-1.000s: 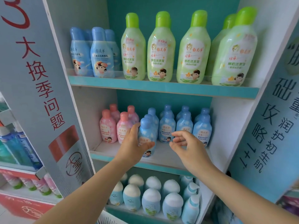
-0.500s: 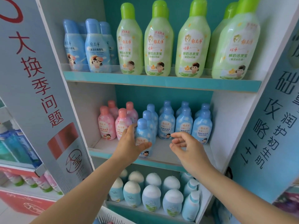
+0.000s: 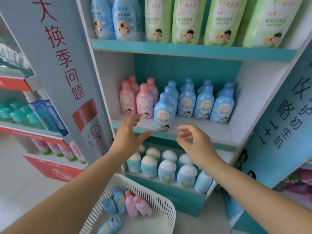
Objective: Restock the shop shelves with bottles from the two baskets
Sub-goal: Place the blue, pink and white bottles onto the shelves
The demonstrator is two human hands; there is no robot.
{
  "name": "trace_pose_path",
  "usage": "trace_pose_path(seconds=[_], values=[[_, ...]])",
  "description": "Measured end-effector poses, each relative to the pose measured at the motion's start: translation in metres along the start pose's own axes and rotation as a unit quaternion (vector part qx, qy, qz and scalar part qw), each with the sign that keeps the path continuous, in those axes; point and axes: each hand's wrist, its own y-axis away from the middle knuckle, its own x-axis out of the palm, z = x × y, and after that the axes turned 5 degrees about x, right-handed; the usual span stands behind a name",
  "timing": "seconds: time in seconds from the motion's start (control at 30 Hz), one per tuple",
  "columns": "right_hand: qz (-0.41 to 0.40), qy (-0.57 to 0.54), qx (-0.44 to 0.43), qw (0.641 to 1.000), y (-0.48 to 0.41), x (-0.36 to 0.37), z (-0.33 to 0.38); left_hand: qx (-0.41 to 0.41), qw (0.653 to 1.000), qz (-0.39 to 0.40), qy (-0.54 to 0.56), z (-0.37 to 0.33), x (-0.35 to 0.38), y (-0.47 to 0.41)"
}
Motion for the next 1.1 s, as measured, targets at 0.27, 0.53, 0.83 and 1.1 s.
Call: trace_pose_path(seconds=[0.27, 0.53, 0.83, 1.1], values=[[0.131, 0.05, 0.054, 0.989, 0.037, 0.093, -0.03, -0.102, 0.958, 0.229, -0.141, 0.103, -0.043, 0.099], [0.239, 0.122, 0.11, 0.957, 0.042, 0.195, -0.078, -0.138, 0.923, 0.31, -0.183, 0.196, -0.046, 0.127], [0.378, 0.234, 0.102, 0.89, 0.074, 0.252, -0.162, -0.091, 0.865, 0.456, -0.19, 0.24, 0.049, 0.149], [0.481, 0.287, 0.097, 0.823, 0.093, 0.274, -0.203, -0.095, 0.83, 0.521, -0.173, 0.268, 0.108, 0.169]])
